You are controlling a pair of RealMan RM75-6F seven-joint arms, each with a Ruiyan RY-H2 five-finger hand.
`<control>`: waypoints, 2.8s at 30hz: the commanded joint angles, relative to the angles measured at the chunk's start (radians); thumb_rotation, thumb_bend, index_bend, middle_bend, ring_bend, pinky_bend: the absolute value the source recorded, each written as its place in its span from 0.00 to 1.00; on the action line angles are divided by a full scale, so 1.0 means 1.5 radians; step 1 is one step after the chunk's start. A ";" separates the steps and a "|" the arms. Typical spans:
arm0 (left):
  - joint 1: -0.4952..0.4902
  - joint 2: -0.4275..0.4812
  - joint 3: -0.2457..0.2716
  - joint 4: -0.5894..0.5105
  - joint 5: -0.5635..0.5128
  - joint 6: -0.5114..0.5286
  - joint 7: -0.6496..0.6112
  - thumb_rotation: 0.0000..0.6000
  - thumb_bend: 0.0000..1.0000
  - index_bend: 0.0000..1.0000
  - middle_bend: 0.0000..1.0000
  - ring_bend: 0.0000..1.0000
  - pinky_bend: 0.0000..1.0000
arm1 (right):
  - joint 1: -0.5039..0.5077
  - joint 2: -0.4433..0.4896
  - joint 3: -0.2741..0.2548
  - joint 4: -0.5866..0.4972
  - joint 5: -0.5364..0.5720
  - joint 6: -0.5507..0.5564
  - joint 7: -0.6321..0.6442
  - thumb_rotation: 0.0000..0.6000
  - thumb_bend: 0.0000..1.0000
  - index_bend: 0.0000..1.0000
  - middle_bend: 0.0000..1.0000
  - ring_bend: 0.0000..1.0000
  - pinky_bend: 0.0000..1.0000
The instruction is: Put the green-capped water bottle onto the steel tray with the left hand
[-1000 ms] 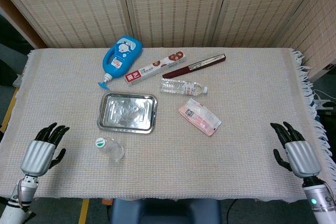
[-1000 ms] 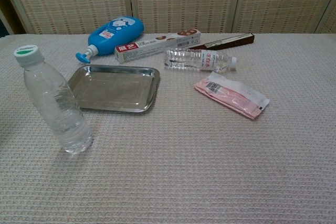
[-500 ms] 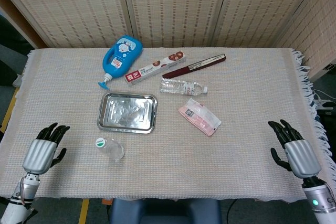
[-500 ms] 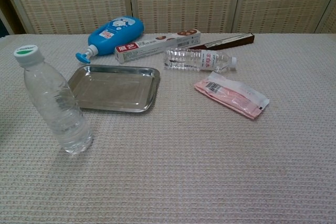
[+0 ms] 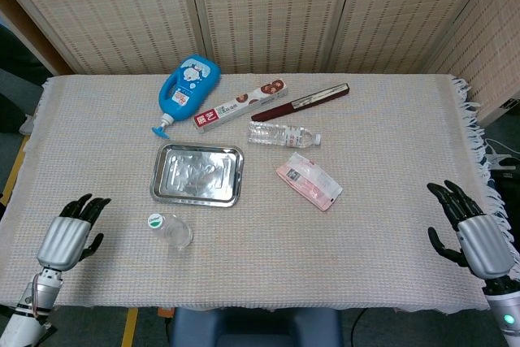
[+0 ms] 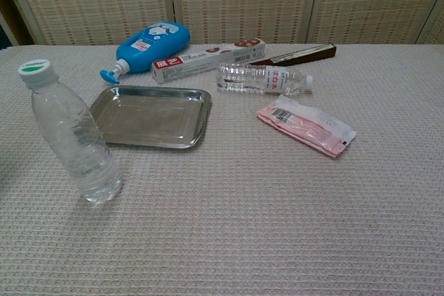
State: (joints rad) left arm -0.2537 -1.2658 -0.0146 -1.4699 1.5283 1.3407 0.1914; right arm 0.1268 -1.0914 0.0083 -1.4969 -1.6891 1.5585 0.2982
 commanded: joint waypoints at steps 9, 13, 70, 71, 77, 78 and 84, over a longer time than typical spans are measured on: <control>-0.046 0.112 0.018 -0.150 -0.026 -0.135 -0.233 1.00 0.39 0.00 0.01 0.04 0.25 | -0.004 -0.007 0.001 0.008 -0.006 0.017 -0.001 1.00 0.25 0.01 0.09 0.00 0.20; -0.049 0.088 0.005 -0.156 -0.016 -0.120 -0.307 1.00 0.38 0.00 0.00 0.03 0.25 | -0.005 -0.009 -0.001 0.011 -0.010 0.019 -0.002 1.00 0.25 0.01 0.09 0.00 0.20; -0.050 -0.301 -0.088 -0.018 -0.063 0.026 -0.429 1.00 0.60 0.76 0.88 0.78 0.71 | 0.012 -0.010 -0.015 0.009 -0.002 -0.025 -0.012 1.00 0.25 0.01 0.09 0.00 0.20; -0.050 -0.302 -0.091 -0.013 -0.064 0.029 -0.422 1.00 0.64 0.79 0.91 0.81 0.72 | 0.012 -0.010 -0.015 0.009 -0.002 -0.025 -0.012 1.00 0.25 0.01 0.09 0.00 0.20; -0.056 -0.285 -0.119 -0.003 -0.045 0.061 -0.385 1.00 0.70 0.85 0.97 0.85 0.76 | 0.011 -0.009 -0.015 0.008 -0.001 -0.024 -0.013 1.00 0.25 0.01 0.09 0.00 0.20; -0.058 -0.280 -0.124 -0.004 -0.043 0.064 -0.378 1.00 0.71 0.85 0.97 0.85 0.76 | 0.011 -0.008 -0.016 0.008 -0.001 -0.024 -0.012 1.00 0.25 0.01 0.09 0.00 0.20; -0.069 -0.210 -0.202 -0.017 -0.029 0.126 -0.307 1.00 0.71 0.85 0.97 0.85 0.76 | 0.011 -0.008 -0.017 0.008 -0.002 -0.026 -0.012 1.00 0.25 0.01 0.09 0.00 0.20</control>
State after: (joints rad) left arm -0.3491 -1.6203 -0.2794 -1.4864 1.4783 1.4999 -0.3034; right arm 0.1434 -1.1028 -0.0173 -1.4854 -1.6920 1.5199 0.2803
